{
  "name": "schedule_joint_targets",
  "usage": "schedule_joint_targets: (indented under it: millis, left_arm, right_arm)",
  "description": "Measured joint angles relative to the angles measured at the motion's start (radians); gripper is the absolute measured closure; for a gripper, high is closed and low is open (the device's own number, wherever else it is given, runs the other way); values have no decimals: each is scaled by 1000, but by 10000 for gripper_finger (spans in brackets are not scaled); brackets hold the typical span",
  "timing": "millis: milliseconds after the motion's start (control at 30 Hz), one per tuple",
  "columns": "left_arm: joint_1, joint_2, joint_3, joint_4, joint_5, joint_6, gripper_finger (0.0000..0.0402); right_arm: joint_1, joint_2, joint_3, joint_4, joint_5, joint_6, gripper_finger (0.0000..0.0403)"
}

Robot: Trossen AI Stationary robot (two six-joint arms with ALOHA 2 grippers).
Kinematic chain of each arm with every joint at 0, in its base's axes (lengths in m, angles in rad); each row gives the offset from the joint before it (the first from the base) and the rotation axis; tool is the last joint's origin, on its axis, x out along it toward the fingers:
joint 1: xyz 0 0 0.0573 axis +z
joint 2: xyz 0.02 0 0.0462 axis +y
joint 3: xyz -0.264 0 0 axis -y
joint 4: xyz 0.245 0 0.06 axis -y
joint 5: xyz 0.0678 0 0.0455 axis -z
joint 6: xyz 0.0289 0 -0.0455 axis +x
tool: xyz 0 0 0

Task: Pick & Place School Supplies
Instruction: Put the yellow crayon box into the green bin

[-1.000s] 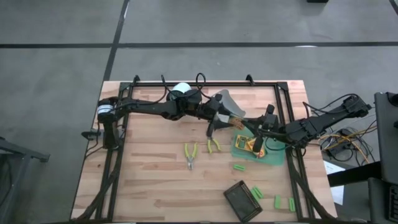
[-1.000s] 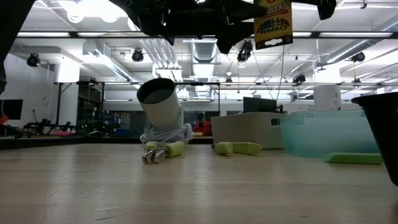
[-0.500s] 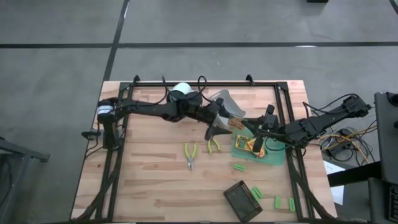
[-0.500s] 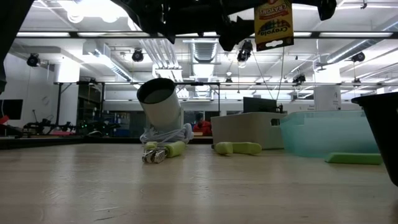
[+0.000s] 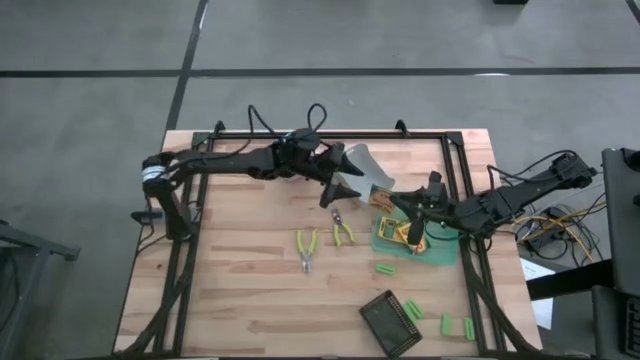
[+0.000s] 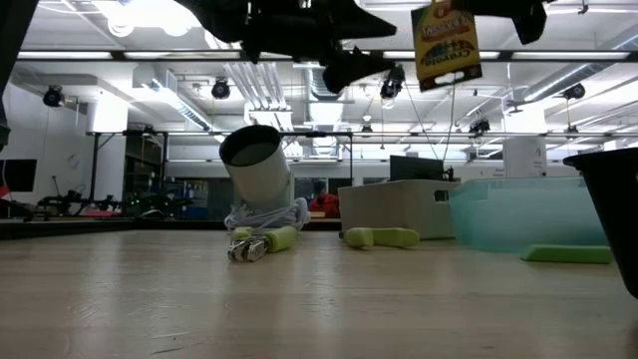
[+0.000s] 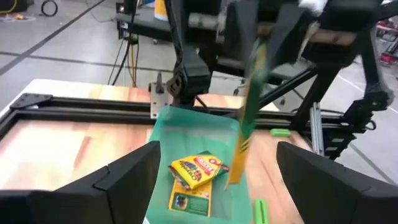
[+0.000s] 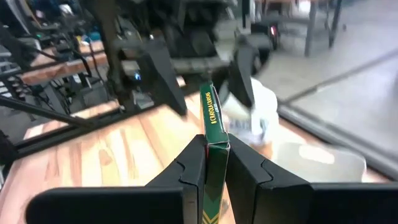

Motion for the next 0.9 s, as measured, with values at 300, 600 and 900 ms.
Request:
schedule_joint_targets:
  millis: [300,600,900]
  left_arm:
    - [0,-44,0,-31,1,-26,73]
    - [-1,-44,0,-40,0,-107,73]
    - [-1,-44,0,-39,0,-168,73]
  right_arm:
    - [0,0,80,-396,-8,461,364]
    - [0,1,110,-576,-158,829,364]
    - [0,61,83,-746,-161,1111,364]
